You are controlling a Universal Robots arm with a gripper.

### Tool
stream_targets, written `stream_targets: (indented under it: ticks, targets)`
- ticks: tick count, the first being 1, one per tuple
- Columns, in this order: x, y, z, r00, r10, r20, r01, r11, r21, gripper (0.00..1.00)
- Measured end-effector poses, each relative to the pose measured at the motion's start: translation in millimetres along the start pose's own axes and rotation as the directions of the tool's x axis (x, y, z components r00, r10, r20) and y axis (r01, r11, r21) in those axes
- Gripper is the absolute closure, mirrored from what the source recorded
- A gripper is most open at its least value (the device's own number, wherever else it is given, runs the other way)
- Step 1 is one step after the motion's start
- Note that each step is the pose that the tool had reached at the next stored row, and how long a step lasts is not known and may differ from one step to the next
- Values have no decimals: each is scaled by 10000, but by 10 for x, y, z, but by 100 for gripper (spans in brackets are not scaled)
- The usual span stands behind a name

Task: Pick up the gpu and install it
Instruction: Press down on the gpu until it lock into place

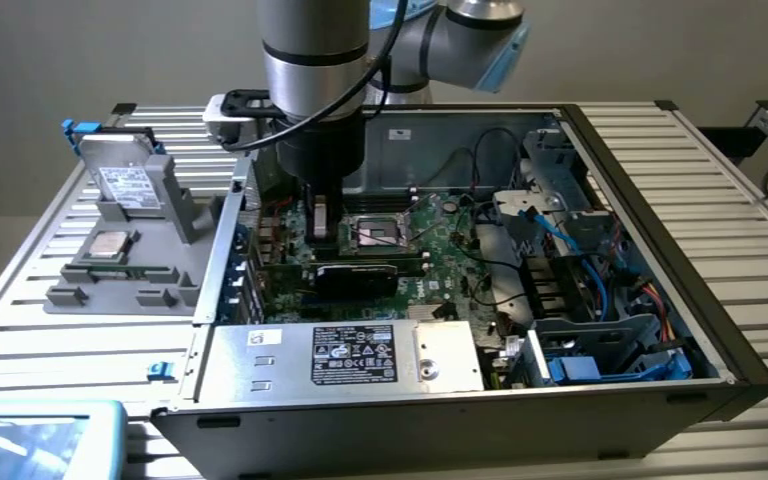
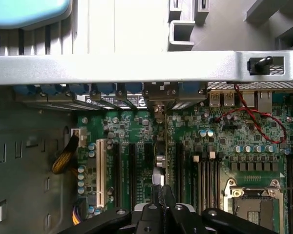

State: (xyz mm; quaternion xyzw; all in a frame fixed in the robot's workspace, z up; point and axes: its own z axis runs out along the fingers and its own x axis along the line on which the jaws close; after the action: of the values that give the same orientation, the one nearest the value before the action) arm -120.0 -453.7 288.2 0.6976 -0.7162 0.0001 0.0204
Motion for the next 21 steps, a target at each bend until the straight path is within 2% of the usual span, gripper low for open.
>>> stream_targets:
  ticks: [9,21]
  targets:
    - [-2,27,80,10000,2,1,-2,10000,45,88]
    - [-22,55,165,10000,0,76,0,10000,87,88]
